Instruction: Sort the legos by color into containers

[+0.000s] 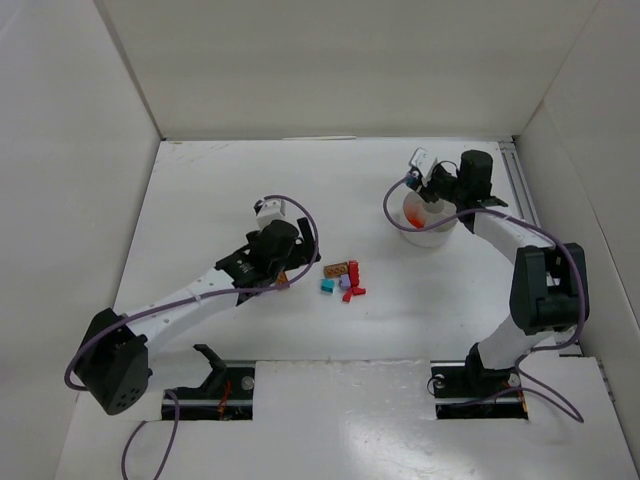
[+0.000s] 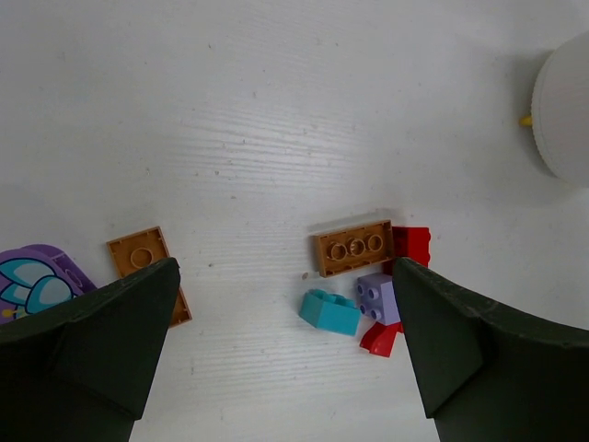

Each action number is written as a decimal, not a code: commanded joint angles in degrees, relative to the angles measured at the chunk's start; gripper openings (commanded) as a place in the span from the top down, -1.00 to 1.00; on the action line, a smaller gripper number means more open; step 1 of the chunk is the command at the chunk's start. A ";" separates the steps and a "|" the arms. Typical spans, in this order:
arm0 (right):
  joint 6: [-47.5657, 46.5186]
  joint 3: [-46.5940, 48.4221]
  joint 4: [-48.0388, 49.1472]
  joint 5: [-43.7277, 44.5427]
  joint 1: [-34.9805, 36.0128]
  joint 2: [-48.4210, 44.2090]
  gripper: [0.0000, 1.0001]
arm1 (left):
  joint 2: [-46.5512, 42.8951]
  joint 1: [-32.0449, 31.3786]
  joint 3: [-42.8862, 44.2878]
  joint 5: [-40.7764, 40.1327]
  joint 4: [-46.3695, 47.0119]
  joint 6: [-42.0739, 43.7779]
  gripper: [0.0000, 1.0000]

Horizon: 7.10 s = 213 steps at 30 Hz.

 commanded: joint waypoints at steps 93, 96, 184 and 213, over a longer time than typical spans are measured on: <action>7.98 -17.42 -18.91 16.45 -2.40 -46.75 -1.00 | 21.17 -7.95 8.94 10.62 -0.12 15.95 0.65; 10.26 -16.29 -22.86 22.25 -2.40 -50.27 -1.00 | 16.44 -7.95 10.87 7.81 -1.88 15.24 0.65; 16.50 -16.72 -33.60 50.39 -2.93 -57.48 -1.00 | 69.48 0.14 86.01 42.25 9.97 28.87 -0.10; 16.50 -16.72 -33.60 49.87 -2.93 -57.48 -1.00 | 75.48 0.14 87.69 41.46 15.78 25.53 0.42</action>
